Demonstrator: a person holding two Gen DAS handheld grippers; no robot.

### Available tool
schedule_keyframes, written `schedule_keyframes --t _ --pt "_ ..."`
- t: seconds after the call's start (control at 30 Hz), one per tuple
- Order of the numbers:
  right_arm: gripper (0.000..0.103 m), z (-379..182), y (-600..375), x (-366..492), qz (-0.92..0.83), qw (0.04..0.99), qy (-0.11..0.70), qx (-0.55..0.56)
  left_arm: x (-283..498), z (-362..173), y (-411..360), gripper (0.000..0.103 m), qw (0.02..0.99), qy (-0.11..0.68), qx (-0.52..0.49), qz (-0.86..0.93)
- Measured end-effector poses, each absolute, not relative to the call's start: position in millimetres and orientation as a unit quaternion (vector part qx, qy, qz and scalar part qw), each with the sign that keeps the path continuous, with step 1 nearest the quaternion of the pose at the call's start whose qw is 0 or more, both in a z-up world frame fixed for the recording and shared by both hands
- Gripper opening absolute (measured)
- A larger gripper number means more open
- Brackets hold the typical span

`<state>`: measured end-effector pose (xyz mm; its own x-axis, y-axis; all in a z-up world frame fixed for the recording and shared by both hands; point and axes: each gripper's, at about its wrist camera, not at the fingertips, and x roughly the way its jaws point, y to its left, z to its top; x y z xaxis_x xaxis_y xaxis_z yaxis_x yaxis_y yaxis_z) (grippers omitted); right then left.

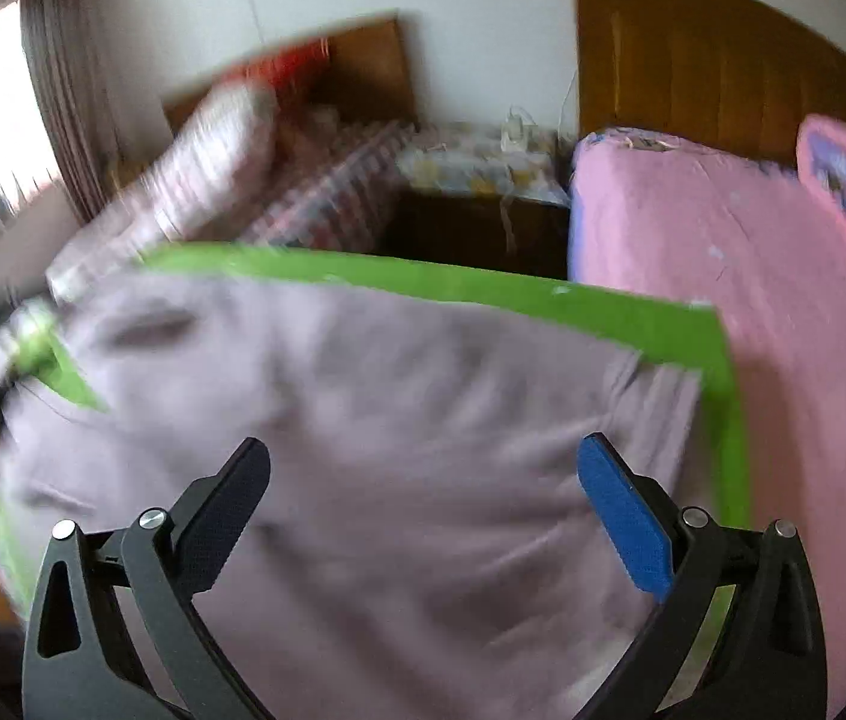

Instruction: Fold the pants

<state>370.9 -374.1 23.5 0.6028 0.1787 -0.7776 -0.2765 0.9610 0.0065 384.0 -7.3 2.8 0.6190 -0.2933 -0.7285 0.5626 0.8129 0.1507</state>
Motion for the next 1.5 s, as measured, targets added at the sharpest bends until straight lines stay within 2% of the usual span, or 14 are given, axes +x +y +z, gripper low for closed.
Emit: schedule_keyframes --t 0.1,0.23,0.47,0.53,0.6,0.63,0.67,0.73,1.13,1.17,1.2,1.23,1.33,1.5 --pt "0.096 7.2 -392.5 416.6 0.126 0.885 0.44 -0.087 464.4 -20.5 -4.0 0.101 0.855 0.41 0.189 -0.255" --pt "0.086 -17.0 -402.0 462.1 0.171 0.86 0.469 -0.105 527.1 -42.0 -5.1 0.1 0.834 0.429 0.192 -0.289" --pt "0.08 -59.1 -412.2 507.8 0.233 0.801 0.535 -0.135 563.3 -53.7 -20.9 0.094 0.797 0.436 0.204 -0.366" --pt "0.079 -61.2 -420.3 510.7 0.246 0.798 0.539 -0.107 566.3 -56.5 -23.1 0.087 0.782 0.442 0.202 -0.391" --pt "0.067 -57.7 -421.3 507.9 0.251 0.801 0.533 -0.103 567.3 -60.7 -26.7 0.079 0.769 0.447 0.215 -0.404" --pt "0.043 -54.2 -420.5 505.0 0.262 0.802 0.528 -0.099 567.7 -63.2 -27.9 0.073 0.759 0.452 0.218 -0.414" --pt "0.029 -51.9 -419.3 502.7 0.261 0.805 0.522 -0.103 567.2 -64.6 -28.8 0.071 0.753 0.456 0.219 -0.42" --pt "0.021 -44.9 -412.2 491.4 0.256 0.817 0.498 -0.138 569.0 -69.2 -30.5 0.069 0.74 0.466 0.224 -0.43" --pt "0.015 46.6 -393.0 395.5 0.202 0.899 0.339 -0.188 572.4 -86.9 -42.7 0.068 0.715 0.495 0.237 -0.432" --pt "0.015 49.7 -391.1 389.3 0.199 0.901 0.337 -0.188 573.6 -86.0 -40.4 0.061 0.718 0.499 0.22 -0.432" --pt "0.015 52.3 -388.4 386.0 0.193 0.902 0.338 -0.188 573.8 -84.7 -38.7 0.032 0.718 0.502 0.207 -0.436" --pt "0.015 52.4 -385.7 385.2 0.186 0.903 0.339 -0.189 571.2 -82.2 -36.8 0.016 0.718 0.506 0.197 -0.435" --pt "0.015 48.4 -377.1 385.7 0.159 0.903 0.346 -0.199 547.3 -63.7 -35.1 0.008 0.754 0.469 0.227 -0.4" --pt "0.014 69.4 -371.6 349.8 0.129 0.918 0.317 -0.199 460.8 11.0 -25.1 0.008 0.834 0.343 0.272 -0.336"
